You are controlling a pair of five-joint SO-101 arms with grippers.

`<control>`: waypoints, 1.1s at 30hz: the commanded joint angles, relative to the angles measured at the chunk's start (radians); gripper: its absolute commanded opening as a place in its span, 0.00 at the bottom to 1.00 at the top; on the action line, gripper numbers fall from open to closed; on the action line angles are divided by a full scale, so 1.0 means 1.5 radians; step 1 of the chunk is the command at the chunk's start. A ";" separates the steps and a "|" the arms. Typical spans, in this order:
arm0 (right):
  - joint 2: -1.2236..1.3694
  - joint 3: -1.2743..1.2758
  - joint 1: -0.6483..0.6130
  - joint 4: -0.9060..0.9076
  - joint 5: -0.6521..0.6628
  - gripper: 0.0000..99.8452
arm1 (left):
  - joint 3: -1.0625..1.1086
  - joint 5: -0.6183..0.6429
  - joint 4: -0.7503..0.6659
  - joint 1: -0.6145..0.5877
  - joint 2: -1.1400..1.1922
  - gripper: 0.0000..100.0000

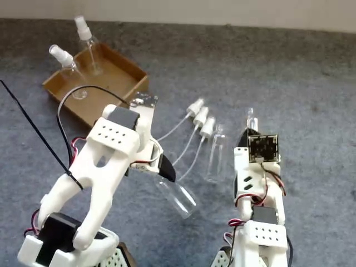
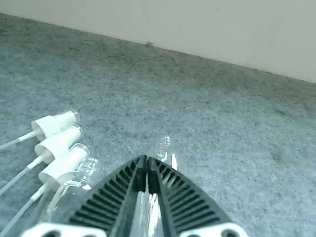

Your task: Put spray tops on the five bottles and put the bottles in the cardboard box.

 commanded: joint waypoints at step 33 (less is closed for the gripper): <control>-0.007 0.103 0.006 -0.018 0.001 0.00 | 0.068 0.092 -0.103 0.058 -0.003 0.39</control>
